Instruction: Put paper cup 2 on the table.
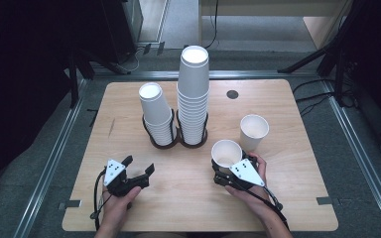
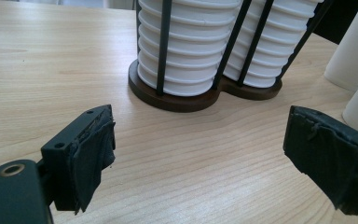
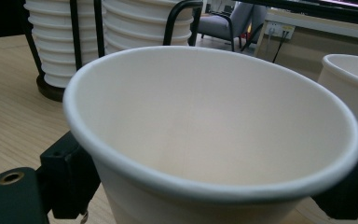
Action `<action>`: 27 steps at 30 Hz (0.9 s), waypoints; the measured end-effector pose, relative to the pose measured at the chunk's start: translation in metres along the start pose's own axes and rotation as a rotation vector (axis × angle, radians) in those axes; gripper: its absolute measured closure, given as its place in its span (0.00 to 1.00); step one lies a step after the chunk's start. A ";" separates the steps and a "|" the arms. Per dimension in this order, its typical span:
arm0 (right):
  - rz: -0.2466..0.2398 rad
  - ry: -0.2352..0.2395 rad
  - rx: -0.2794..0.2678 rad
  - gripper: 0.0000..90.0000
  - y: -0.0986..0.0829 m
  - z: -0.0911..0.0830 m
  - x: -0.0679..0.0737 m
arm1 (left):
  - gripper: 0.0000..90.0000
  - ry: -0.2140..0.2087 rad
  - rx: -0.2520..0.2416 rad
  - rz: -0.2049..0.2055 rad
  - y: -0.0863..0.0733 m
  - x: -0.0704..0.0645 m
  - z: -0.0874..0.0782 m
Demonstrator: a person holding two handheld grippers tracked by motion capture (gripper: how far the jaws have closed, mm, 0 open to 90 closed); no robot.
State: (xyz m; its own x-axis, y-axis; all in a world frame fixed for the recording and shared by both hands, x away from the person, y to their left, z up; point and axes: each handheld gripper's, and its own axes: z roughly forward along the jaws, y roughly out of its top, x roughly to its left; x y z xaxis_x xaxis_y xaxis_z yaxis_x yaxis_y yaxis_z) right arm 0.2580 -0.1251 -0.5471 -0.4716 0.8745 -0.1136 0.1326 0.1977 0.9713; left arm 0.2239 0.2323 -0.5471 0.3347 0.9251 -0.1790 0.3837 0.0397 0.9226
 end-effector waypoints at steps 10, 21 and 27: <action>0.019 -0.001 -0.011 0.12 0.000 -0.004 -0.007 | 0.10 0.003 -0.002 0.001 0.000 0.000 -0.002; 0.012 0.024 -0.007 0.10 0.001 -0.007 -0.003 | 0.10 0.002 -0.004 0.001 0.000 0.001 -0.003; 0.016 0.061 0.005 0.00 0.003 -0.009 -0.002 | 0.10 0.001 -0.006 0.002 0.001 0.000 -0.003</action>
State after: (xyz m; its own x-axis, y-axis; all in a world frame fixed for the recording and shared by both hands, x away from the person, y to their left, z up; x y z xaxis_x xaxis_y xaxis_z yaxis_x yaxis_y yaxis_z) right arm 0.2513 -0.1299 -0.5422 -0.5212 0.8492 -0.0847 0.1452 0.1860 0.9718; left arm 0.2213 0.2340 -0.5455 0.3348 0.9256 -0.1767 0.3778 0.0400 0.9250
